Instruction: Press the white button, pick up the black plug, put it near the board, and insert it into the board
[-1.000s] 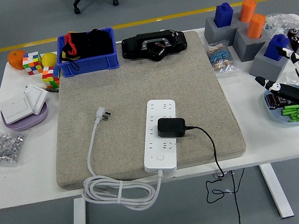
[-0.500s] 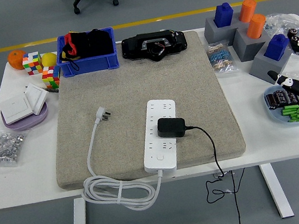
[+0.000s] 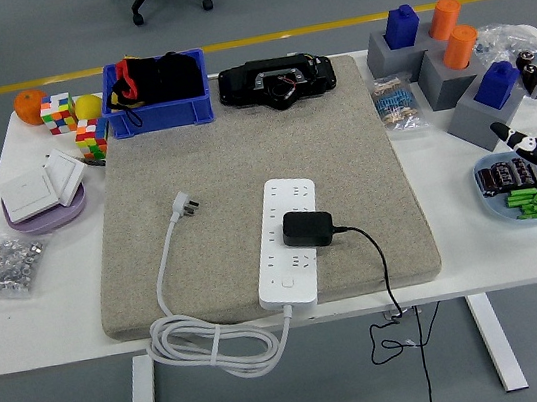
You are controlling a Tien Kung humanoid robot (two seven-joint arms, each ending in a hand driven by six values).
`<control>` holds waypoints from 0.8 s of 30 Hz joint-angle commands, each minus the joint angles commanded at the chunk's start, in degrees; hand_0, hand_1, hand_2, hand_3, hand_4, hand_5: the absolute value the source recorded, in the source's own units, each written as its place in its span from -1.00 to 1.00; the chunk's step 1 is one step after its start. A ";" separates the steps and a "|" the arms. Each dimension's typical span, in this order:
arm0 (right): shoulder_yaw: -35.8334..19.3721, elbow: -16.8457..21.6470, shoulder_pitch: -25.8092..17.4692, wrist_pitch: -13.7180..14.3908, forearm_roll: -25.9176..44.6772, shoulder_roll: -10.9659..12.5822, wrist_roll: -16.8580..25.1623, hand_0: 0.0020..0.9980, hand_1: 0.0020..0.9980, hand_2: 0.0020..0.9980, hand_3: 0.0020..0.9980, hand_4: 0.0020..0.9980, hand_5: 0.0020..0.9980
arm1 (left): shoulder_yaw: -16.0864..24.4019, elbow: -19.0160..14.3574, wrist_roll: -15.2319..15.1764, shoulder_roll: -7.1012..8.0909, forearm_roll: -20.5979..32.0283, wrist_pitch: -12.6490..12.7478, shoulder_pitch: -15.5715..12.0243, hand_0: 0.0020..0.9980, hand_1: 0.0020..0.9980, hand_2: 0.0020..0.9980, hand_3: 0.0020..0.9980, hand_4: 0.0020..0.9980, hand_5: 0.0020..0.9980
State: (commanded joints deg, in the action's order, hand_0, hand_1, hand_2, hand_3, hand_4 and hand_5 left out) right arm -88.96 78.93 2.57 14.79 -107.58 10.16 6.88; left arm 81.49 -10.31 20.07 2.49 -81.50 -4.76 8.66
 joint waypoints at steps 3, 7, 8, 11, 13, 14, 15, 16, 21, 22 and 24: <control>-0.15 0.04 0.03 -0.03 -0.08 -0.01 -0.07 0.93 0.84 0.75 0.81 1.00 0.44 | -0.07 0.00 -0.03 0.06 0.02 -0.02 0.05 0.55 0.42 0.33 0.47 0.30 0.09; -0.29 0.13 0.10 -0.09 -0.17 -0.02 -0.15 0.93 0.83 0.75 0.80 1.00 0.44 | 0.00 0.00 0.05 0.12 -0.36 -0.11 0.15 0.55 0.42 0.33 0.47 0.30 0.09; -0.32 0.14 0.11 -0.09 -0.18 -0.02 -0.16 0.93 0.83 0.75 0.80 1.00 0.44 | -0.01 0.00 0.05 0.13 -0.38 -0.12 0.19 0.55 0.42 0.33 0.47 0.30 0.09; -0.42 0.16 0.16 -0.10 -0.23 0.00 -0.18 0.92 0.83 0.75 0.79 1.00 0.43 | -0.29 0.00 -0.03 0.13 -0.11 -0.13 0.26 0.55 0.42 0.33 0.47 0.30 0.09; -0.49 0.17 0.20 -0.10 -0.27 0.00 -0.19 0.92 0.83 0.75 0.79 1.00 0.43 | -0.26 0.00 0.01 0.11 -0.16 -0.14 0.24 0.55 0.42 0.33 0.47 0.30 0.09; -0.55 0.16 0.22 -0.10 -0.28 -0.01 -0.19 0.92 0.83 0.75 0.79 1.00 0.43 | -0.25 0.00 0.02 0.10 -0.15 -0.13 0.20 0.55 0.42 0.33 0.47 0.30 0.09; -0.59 0.14 0.23 -0.10 -0.28 -0.02 -0.19 0.92 0.83 0.75 0.79 1.00 0.43 | -0.24 0.00 0.03 0.10 -0.12 -0.12 0.17 0.55 0.42 0.33 0.47 0.30 0.09; -0.62 0.12 0.24 -0.11 -0.29 -0.02 -0.21 0.92 0.83 0.75 0.79 1.00 0.43 | -0.21 0.00 0.03 0.10 -0.16 -0.11 0.13 0.55 0.42 0.33 0.47 0.30 0.09; -0.68 -0.02 0.30 -0.08 -0.36 0.00 -0.20 0.92 0.83 0.73 0.78 1.00 0.42 | -0.15 0.00 0.04 0.13 -0.34 -0.12 0.08 0.55 0.42 0.33 0.47 0.30 0.09; -0.65 -0.05 0.34 -0.09 -0.39 0.02 -0.21 0.92 0.83 0.73 0.78 1.00 0.42 | -0.20 0.00 0.02 0.12 -0.25 -0.11 0.07 0.55 0.42 0.33 0.47 0.30 0.09; -0.56 -0.08 0.44 -0.08 -0.43 0.03 -0.22 0.90 0.82 0.73 0.78 1.00 0.39 | -0.13 0.00 0.10 0.08 -0.41 -0.16 0.02 0.55 0.42 0.33 0.47 0.30 0.09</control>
State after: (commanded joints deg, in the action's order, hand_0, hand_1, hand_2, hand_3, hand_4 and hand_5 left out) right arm -89.51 78.86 3.01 14.71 -108.01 10.19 6.66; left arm 81.36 -10.31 20.17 2.56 -81.91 -4.92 8.69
